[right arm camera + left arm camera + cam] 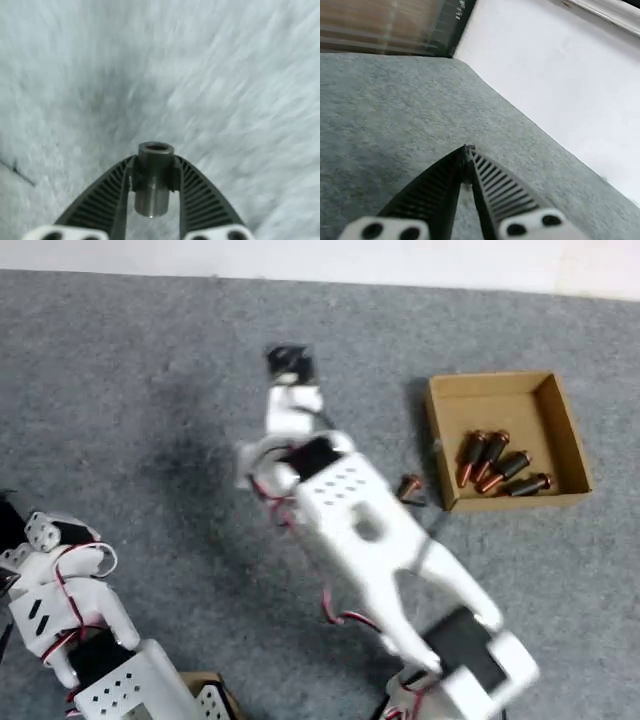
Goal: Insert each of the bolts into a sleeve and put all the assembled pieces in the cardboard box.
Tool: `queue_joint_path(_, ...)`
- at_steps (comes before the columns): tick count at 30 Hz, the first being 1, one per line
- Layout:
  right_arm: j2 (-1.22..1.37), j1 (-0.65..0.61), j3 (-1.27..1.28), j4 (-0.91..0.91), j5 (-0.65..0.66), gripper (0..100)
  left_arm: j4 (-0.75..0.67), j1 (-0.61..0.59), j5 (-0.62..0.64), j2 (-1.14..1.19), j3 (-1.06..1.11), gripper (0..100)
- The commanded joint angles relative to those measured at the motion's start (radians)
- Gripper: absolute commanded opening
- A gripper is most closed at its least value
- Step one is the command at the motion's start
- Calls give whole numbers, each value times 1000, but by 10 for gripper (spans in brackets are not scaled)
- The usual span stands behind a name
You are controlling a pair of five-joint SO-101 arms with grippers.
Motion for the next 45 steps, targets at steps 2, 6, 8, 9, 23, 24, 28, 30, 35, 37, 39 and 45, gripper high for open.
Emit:
queue_joint_path(2, -309, 142, 85, -41, 71, 5, 29, 54, -5, 1, 21, 11)
queue_joint_path(6, -507, 295, 228, -59, 103, 5, 31, 91, -5, -1, 21, 11)
queue_joint_path(8, -601, 377, 334, -105, 112, 5, 31, 136, -6, -1, 21, 11)
queue_joint_path(9, -647, 415, 392, -133, 123, 5, 31, 165, -6, -1, 21, 11)
queue_joint_path(23, -1253, 736, 926, -220, 147, 5, 175, 720, -207, 4, -28, 7)
queue_joint_path(24, -1285, 742, 951, -220, 166, 5, 189, 766, -209, 5, -59, 7)
queue_joint_path(28, -1414, 768, 1056, -219, 186, 5, 262, 967, -252, 8, -225, 7)
queue_joint_path(30, -1478, 769, 1107, -219, 186, 5, 262, 1064, -304, 12, -274, 7)
queue_joint_path(35, -1621, 808, 1196, -205, 186, 5, 239, 1155, -339, 234, -378, 7)
queue_joint_path(37, -1669, 825, 1216, -160, 186, 5, 209, 1156, -339, 420, -447, 7)
queue_joint_path(39, -1699, 834, 1231, -139, 186, 5, 184, 1167, -339, 625, -535, 7)
queue_joint_path(45, -1696, 908, 1251, -139, 178, 5, 164, 1296, -339, 1158, -839, 7)
